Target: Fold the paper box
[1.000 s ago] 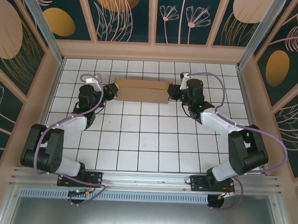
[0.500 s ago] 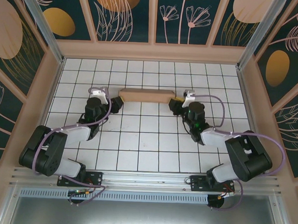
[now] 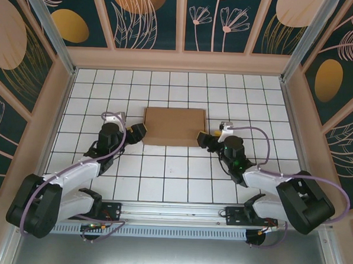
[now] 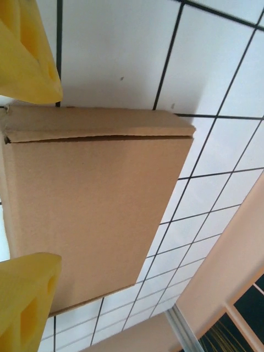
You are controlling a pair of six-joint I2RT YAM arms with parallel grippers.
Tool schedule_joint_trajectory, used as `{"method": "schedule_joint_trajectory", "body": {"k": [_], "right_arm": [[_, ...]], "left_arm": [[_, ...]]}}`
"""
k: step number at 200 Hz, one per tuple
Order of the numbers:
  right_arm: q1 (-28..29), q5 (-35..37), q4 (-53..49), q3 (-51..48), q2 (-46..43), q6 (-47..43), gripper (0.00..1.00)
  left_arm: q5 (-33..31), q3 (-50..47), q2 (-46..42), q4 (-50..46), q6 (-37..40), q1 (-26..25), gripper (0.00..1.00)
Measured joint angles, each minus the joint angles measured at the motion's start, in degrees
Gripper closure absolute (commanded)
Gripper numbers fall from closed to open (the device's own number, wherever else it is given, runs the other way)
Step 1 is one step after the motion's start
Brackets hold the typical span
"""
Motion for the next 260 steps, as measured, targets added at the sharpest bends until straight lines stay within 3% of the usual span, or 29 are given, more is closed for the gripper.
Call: {"method": "schedule_joint_trajectory", "body": {"k": [25,69,140,180,231,245,260], "right_arm": [[-1.8,-1.0,-4.5,0.9,-2.0,0.0,0.22],[-11.0,-11.3,-13.6,8.5,2.2,2.5,0.29],[-11.3,-20.5,-19.7,21.2,21.7,3.1,0.56],[-12.2,-20.3,-20.7,27.2,27.5,3.3,0.62],[-13.7,-19.5,-22.6,33.9,32.3,3.2,0.61],[-13.7,-19.5,-22.6,34.4,32.7,3.0,0.56],[-13.7,-19.3,-23.0,34.4,32.7,3.0,0.45]], "left_arm": [[-1.0,4.3,1.6,-3.3,2.5,0.0,0.28],[3.1,10.3,10.6,-3.8,5.1,2.6,0.37],[11.8,11.1,23.5,0.8,3.0,3.7,0.53],[12.5,15.0,29.1,3.1,1.9,4.4,0.61],[11.6,22.8,35.8,2.5,2.0,5.1,0.55],[11.5,23.6,36.3,2.5,1.9,5.2,0.49],[11.6,23.7,36.3,2.4,2.3,5.2,0.37]]}}
